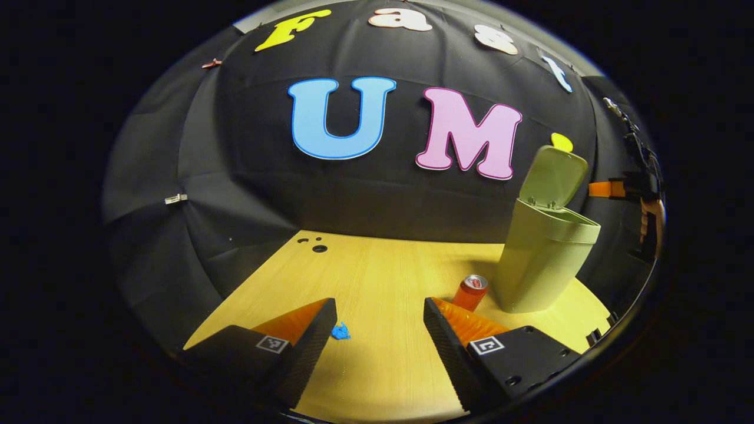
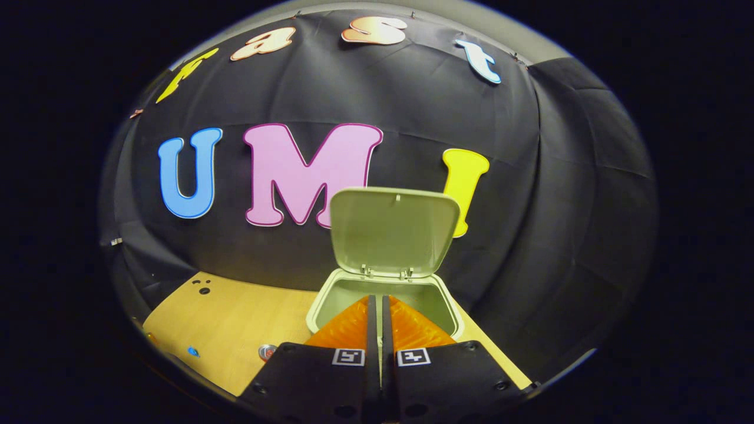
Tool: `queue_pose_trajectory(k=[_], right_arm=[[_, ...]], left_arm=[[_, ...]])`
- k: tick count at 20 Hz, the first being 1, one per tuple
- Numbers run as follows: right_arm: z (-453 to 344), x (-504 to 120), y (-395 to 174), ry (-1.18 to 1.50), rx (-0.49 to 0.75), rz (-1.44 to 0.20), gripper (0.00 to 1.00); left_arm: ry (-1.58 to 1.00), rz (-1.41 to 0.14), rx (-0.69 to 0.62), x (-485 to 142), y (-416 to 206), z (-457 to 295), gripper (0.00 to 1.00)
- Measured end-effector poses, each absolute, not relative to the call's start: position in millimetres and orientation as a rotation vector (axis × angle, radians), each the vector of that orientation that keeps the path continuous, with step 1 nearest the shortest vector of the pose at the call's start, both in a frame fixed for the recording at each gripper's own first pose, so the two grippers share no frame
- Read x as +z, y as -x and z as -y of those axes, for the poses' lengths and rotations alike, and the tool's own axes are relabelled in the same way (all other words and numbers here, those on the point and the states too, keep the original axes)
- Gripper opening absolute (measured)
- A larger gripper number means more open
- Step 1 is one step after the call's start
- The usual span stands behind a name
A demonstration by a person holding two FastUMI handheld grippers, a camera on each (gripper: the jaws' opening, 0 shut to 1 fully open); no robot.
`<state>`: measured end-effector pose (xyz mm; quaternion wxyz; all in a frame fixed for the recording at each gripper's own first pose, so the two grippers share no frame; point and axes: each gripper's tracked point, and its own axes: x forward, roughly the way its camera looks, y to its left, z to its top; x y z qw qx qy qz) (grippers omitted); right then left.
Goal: Press the lid of the desktop garbage bin to open it, pick up the crumpled paper on the desktop and throw it into the bin, then pick up the pop can on the desktop and drop it into the bin, and finally close the garbage bin lid.
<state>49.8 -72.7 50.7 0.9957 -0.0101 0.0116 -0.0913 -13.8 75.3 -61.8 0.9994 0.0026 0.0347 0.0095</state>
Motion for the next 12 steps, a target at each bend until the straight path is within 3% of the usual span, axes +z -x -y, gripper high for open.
queue_pose_trajectory(k=[10,12], right_arm=[[24.1,26.5,-22.1,0.015,-0.112,-0.043,0.09],[17.1,14.4,-18.4,0.016,-0.097,-0.07,0.06]], left_arm=[[0.005,-0.086,0.062,-86.4,9.3,-116.8,0.95],[0.027,-0.102,0.083,-94.9,4.7,-124.1,0.96]])
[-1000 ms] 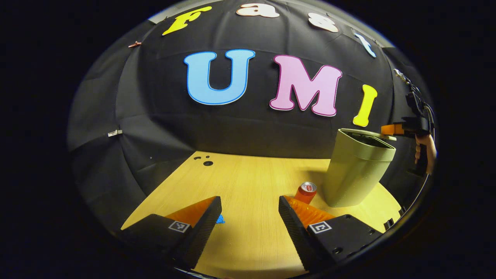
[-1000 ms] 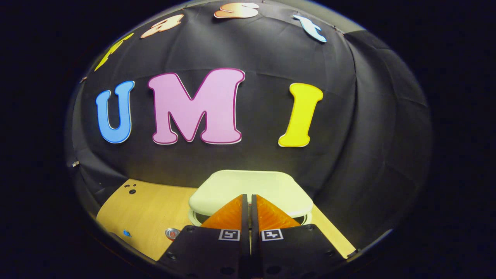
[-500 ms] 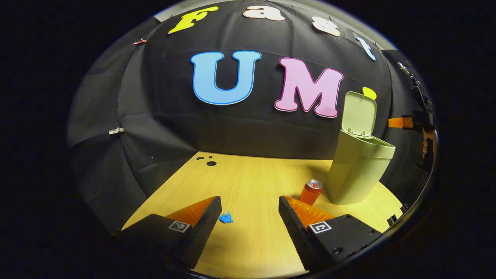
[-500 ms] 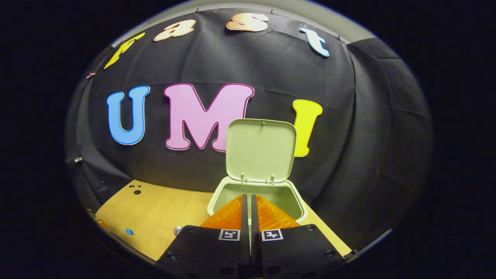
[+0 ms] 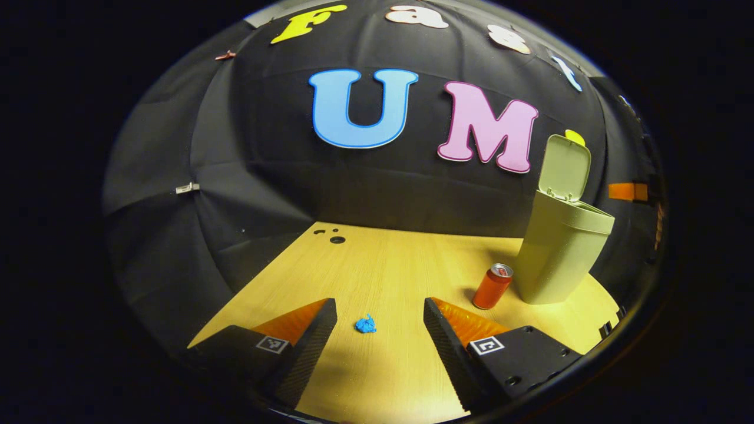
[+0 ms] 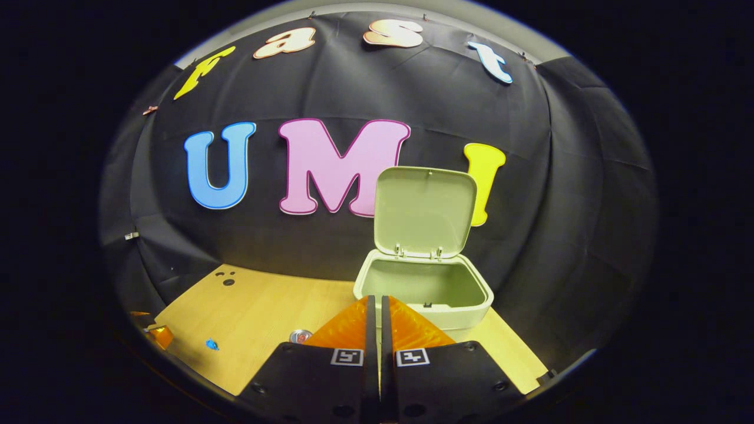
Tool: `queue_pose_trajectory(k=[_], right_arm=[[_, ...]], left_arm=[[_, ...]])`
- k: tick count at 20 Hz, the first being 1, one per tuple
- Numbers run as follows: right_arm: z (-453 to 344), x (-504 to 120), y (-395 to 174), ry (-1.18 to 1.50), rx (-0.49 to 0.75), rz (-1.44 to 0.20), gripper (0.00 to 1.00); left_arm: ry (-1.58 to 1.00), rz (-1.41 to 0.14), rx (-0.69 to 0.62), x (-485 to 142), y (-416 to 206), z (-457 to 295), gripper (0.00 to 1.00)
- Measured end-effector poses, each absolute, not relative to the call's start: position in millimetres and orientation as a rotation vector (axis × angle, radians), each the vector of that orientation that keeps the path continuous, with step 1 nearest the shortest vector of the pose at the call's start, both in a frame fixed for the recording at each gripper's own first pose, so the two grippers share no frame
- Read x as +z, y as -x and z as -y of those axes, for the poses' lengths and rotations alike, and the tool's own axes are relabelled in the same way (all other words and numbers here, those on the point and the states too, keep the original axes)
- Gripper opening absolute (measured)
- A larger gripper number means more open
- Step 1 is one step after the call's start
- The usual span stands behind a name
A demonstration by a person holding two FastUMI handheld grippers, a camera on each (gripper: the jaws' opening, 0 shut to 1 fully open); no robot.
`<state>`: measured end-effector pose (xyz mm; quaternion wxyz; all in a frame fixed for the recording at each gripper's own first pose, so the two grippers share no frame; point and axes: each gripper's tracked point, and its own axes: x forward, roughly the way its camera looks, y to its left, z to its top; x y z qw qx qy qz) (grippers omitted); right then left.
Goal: Press the lid of the desktop garbage bin to open it, pick up the crumpled paper on the desktop and throw it into the bin, then pick up the pop can on the desktop and drop it into the bin, and finally close the garbage bin lid.
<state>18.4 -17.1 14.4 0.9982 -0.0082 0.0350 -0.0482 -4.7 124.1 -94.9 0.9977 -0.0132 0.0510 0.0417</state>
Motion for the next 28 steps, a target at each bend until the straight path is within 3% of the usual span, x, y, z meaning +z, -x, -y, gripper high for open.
queue_pose_trajectory(k=[9,11,12,14,15,16,17,28], right_arm=[[-6.9,-37.7,13.6,0.006,-0.035,-0.193,0.11],[-13.2,-46.3,21.3,-0.003,-0.017,-0.222,0.31],[-16.2,-50.1,24.1,-0.013,-0.003,-0.239,0.55],[-19.4,-54.0,30.3,-0.03,0.013,-0.257,0.77],[-18.7,-55.2,32.2,-0.031,0.005,-0.259,0.81],[-16.1,-55.0,34.2,-0.028,-0.005,-0.262,0.93],[-15.0,-57.5,38.0,-0.029,-0.012,-0.265,1.0],[-4.9,-83.2,66.7,-0.035,-0.081,-0.341,1.0]], left_arm=[[0.052,-0.209,0.119,-143.8,-44.4,-146.3,0.96],[0.048,-0.229,0.12,-152.6,-59.4,-148.7,0.96],[0.042,-0.241,0.119,-157.6,-67.1,-150.0,0.95],[0.019,-0.263,0.115,-167.0,-82.3,-153.1,0.96],[0.008,-0.275,0.111,-170.5,-90.0,-153.1,0.96],[0.002,-0.287,0.106,-177.6,-94.4,-153.0,0.96],[-0.001,-0.302,0.102,-184.0,-100.5,-153.0,0.96],[-0.04,-0.431,0.093,-242.0,-131.9,-153.6,0.96]])
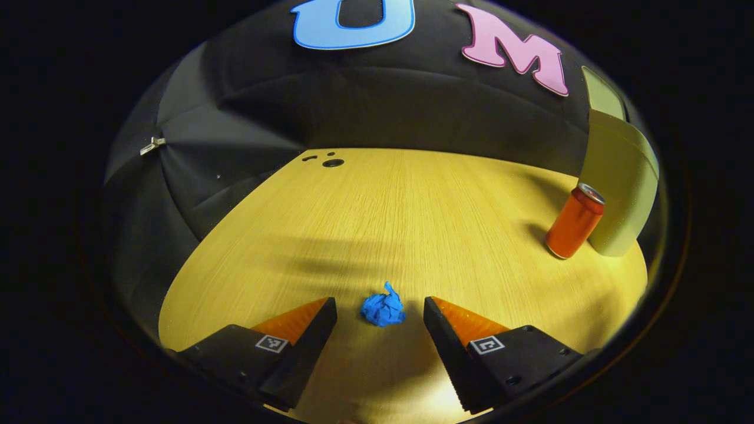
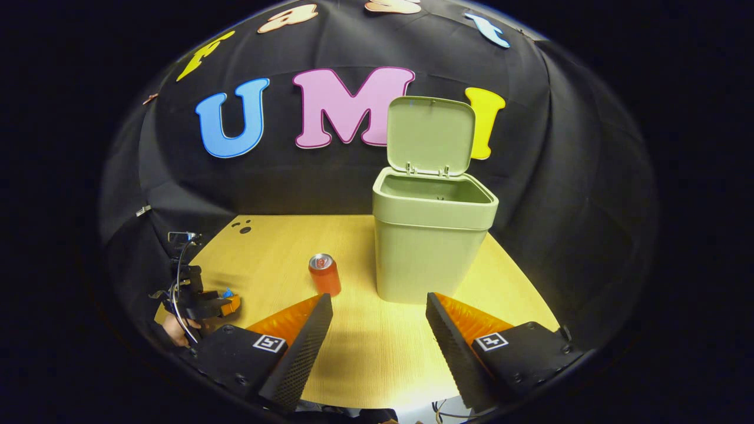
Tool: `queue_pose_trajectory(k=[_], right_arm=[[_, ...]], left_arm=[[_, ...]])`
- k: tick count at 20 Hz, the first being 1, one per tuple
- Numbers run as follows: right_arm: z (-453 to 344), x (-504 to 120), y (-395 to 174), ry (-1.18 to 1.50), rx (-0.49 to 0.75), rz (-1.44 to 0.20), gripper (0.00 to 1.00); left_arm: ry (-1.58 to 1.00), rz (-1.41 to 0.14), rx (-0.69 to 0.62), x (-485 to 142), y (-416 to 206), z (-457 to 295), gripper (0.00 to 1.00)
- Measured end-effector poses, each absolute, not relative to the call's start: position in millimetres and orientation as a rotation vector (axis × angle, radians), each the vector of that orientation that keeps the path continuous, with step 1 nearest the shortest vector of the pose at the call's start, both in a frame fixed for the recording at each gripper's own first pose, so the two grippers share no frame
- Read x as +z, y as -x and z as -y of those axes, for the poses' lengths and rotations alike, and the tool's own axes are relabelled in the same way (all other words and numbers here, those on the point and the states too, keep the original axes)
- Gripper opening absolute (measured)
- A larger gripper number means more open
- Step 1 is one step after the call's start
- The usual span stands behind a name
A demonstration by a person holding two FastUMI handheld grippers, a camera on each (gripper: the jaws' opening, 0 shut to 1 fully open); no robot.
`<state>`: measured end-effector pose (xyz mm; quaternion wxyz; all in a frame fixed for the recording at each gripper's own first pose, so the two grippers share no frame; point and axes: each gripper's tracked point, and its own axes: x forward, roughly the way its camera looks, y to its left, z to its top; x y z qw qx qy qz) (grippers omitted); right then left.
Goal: Press the lid of the desktop garbage bin to open it, pick up the crumpled paper on the desktop and throw it into the bin, then pick up the pop can on the desktop and drop it into the bin, and finally close the garbage bin lid.
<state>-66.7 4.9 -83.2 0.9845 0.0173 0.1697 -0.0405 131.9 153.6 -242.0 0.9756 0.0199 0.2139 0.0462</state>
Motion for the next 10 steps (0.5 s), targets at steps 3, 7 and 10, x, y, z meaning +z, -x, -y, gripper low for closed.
queue_pose_trajectory(k=[3,7,10], right_arm=[[-2.3,-83.8,73.3,-0.041,-0.098,-0.343,1.0],[-0.2,-85.3,81.6,-0.053,-0.116,-0.349,1.0],[-0.7,-88.3,86.2,-0.062,-0.122,-0.353,1.0]], left_arm=[[-0.052,-0.437,0.092,-246.3,-137.5,-157.0,0.96],[-0.073,-0.444,0.053,-248.3,-140.4,-147.8,0.83],[-0.088,-0.438,0.034,-248.6,-142.8,-140.0,0.7]])
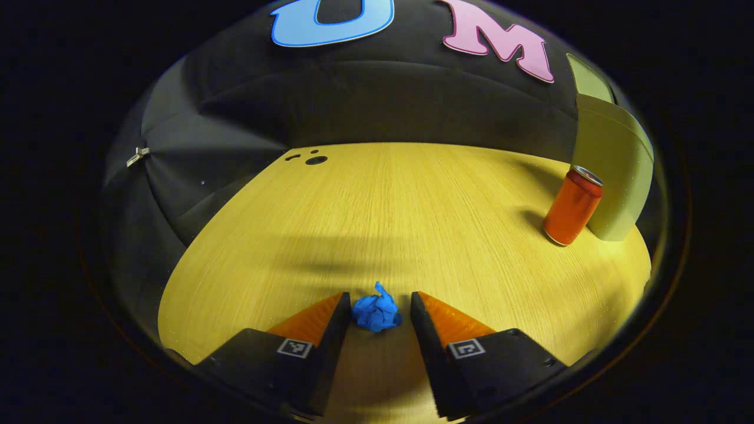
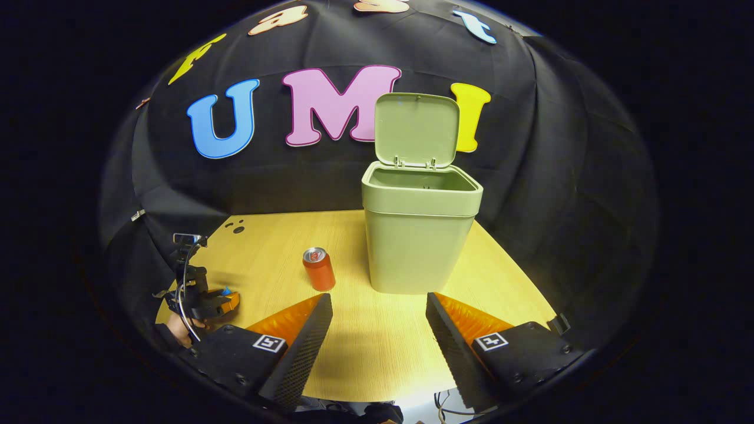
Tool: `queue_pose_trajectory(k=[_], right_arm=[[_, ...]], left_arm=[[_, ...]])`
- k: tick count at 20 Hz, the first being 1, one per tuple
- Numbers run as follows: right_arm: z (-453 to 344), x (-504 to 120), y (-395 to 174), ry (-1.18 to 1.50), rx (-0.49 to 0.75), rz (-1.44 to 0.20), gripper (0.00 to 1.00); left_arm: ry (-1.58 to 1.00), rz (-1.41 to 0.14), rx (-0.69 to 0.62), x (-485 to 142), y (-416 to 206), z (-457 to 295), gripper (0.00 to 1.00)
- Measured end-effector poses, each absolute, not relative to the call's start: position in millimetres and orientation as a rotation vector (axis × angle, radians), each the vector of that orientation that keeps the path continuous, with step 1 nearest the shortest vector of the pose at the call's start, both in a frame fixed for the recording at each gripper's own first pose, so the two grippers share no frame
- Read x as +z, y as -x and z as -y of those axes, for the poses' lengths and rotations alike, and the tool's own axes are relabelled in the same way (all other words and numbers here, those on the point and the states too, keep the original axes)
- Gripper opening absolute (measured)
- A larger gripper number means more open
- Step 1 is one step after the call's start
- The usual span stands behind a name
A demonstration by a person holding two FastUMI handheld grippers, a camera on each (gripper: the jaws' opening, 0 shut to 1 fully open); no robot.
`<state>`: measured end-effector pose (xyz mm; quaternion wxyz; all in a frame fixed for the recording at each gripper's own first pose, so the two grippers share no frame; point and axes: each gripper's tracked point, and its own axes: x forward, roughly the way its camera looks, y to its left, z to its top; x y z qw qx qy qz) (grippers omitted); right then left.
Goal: Press the lid of the desktop garbage bin to open it, pick up the crumpled paper on the desktop and throw it into the bin, then pick up the pop can on the desktop and drop it into the bin, and finally close the garbage bin lid.
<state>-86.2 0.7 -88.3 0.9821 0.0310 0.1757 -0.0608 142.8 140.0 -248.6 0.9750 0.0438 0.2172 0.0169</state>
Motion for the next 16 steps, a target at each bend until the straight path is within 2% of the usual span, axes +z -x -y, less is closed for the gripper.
queue_pose_trajectory(k=[2,5,12,13,15,16], right_arm=[[-3.4,-89.7,89.1,-0.067,-0.117,-0.354,1.0],[-5.3,-96.4,91.4,-0.079,-0.108,-0.367,1.0],[6.1,-108.9,82.6,-0.112,-0.089,-0.385,1.0],[8.7,-111.7,79.4,-0.116,-0.082,-0.389,1.0],[12.3,-115.2,71.9,-0.118,-0.061,-0.398,1.0],[15.9,-114.0,67.0,-0.118,-0.053,-0.392,1.0]], left_arm=[[-0.109,-0.431,0.031,-249.4,-142.8,-139.2,0.48],[-0.103,-0.43,0.019,-248.9,-141.7,-137.4,0.4],[-0.122,-0.427,0.007,-232.6,-141.8,-123.0,0.33],[-0.124,-0.419,0.005,-225.8,-141.7,-119.1,0.29],[-0.127,-0.397,0.002,-210.4,-135.5,-111.5,0.29],[-0.124,-0.382,0.002,-200.3,-133.3,-106.3,0.32]])
